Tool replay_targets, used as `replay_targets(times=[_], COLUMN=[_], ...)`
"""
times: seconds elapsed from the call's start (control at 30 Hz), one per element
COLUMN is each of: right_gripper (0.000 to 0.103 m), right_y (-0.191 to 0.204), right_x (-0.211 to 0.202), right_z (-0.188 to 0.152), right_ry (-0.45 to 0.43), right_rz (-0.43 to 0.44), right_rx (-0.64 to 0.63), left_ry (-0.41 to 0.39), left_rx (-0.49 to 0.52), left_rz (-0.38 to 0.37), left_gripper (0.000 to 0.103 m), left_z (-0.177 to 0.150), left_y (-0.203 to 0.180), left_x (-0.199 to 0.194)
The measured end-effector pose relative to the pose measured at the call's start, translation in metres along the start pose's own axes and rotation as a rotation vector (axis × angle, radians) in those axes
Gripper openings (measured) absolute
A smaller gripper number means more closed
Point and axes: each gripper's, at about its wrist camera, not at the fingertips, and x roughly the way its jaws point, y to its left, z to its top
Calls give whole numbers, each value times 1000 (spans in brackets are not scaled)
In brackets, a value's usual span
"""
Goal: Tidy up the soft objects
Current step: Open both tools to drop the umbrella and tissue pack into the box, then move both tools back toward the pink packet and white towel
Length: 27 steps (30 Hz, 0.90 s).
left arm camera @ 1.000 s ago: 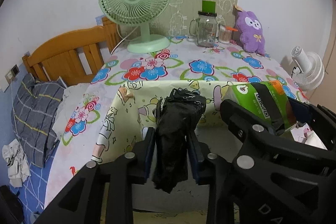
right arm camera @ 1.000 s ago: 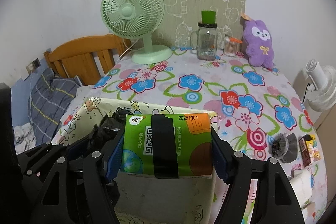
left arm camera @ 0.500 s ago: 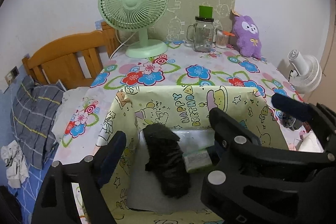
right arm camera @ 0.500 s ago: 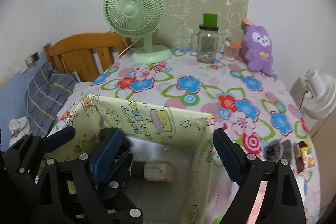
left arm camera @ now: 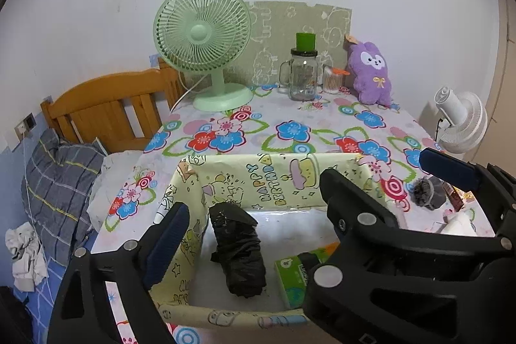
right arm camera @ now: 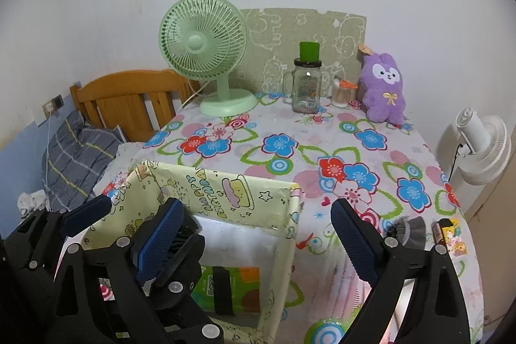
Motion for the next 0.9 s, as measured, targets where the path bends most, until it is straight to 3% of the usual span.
replay_targets(times=[0.47,0.9], right_gripper=[99,103], right_y=[-21,-48], right_x=[-38,-69], right_z=[-3,-12], right_ry=[-54,-94], right_rz=[-6,-37], right_rx=[16,24], left_ry=[-56,-83], left_rx=[17,33], left_rz=[-10,-25], left_gripper=[103,103], left_z=[-1,-6], left_y=[-28,-60], left_x=[-33,-53])
